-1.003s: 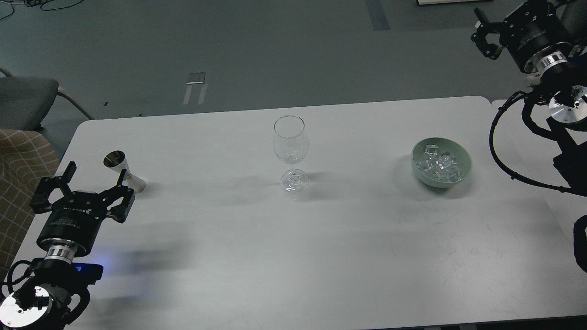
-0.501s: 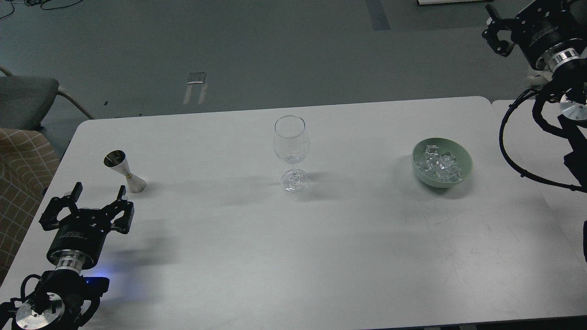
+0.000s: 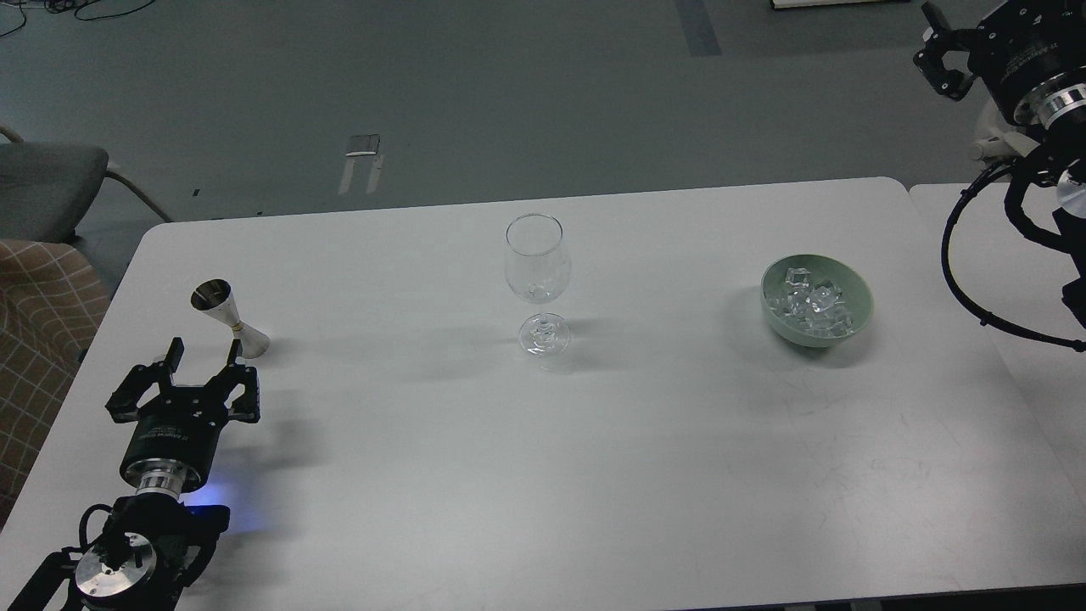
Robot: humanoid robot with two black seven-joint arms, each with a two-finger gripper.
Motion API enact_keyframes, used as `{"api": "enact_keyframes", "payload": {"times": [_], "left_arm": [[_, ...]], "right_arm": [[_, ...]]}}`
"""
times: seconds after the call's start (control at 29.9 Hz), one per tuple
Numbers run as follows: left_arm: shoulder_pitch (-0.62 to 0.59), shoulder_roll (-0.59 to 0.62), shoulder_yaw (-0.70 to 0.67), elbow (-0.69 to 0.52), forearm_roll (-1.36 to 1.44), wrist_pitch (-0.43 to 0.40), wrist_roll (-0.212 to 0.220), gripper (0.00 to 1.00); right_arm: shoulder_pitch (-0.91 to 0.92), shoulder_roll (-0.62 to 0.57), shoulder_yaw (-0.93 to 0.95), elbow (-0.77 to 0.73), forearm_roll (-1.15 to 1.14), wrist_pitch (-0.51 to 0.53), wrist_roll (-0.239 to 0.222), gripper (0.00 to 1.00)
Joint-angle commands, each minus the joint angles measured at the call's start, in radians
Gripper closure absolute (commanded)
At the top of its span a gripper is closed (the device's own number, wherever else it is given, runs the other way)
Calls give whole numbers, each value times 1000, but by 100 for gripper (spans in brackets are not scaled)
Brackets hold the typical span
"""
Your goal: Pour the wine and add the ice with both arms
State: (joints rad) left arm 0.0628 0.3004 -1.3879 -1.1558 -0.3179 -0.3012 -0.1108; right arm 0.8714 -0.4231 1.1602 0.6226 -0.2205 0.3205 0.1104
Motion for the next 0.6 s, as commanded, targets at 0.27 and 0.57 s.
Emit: {"api": "enact_keyframes", "payload": {"times": [0.27, 0.57], "left_arm": [[-54, -17, 0, 80, 2, -1, -1, 31], [-72, -23, 1, 80, 2, 1, -6, 32]], "right_arm": [[0, -6, 1, 0, 0, 0, 0, 0], [1, -13, 3, 14, 0, -9, 0, 0]]}}
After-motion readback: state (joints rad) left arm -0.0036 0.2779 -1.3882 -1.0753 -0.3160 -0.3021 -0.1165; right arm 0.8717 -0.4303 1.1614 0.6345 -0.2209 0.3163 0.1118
